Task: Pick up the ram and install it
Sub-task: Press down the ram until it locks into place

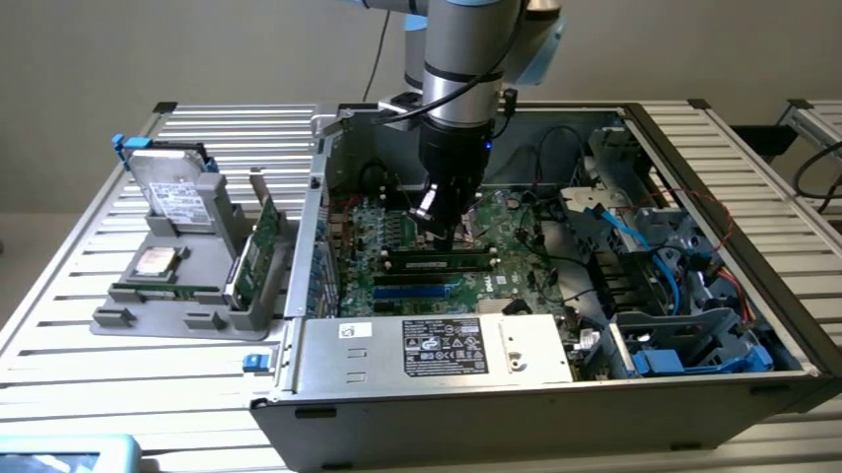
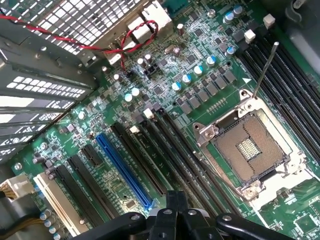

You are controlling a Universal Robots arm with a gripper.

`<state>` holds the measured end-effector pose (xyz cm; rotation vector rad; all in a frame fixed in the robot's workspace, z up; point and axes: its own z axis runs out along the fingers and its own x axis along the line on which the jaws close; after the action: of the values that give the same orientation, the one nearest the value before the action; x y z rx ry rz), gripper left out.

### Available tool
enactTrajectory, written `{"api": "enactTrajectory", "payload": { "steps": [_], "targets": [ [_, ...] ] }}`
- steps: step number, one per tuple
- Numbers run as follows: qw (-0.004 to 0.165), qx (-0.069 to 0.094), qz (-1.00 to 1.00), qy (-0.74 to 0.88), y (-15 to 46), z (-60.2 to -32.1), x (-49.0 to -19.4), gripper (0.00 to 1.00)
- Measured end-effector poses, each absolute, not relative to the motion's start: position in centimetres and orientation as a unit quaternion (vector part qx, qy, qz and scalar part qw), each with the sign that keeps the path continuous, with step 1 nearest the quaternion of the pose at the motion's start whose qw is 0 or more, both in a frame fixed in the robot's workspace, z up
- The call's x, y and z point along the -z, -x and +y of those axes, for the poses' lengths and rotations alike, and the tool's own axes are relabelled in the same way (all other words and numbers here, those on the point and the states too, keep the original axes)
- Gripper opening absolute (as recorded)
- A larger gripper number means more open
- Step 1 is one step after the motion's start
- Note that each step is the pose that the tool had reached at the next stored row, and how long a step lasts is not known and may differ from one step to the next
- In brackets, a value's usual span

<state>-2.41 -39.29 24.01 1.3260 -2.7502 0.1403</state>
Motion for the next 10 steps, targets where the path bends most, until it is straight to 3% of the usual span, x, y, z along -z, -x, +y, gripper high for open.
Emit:
{"api": "enactTrajectory", "payload": {
  "steps": [10],
  "targets": [
    [0.044, -0.044, -0.926, -0.373, 2.41, -39.29, -23.91, 0.11]
  ]
}}
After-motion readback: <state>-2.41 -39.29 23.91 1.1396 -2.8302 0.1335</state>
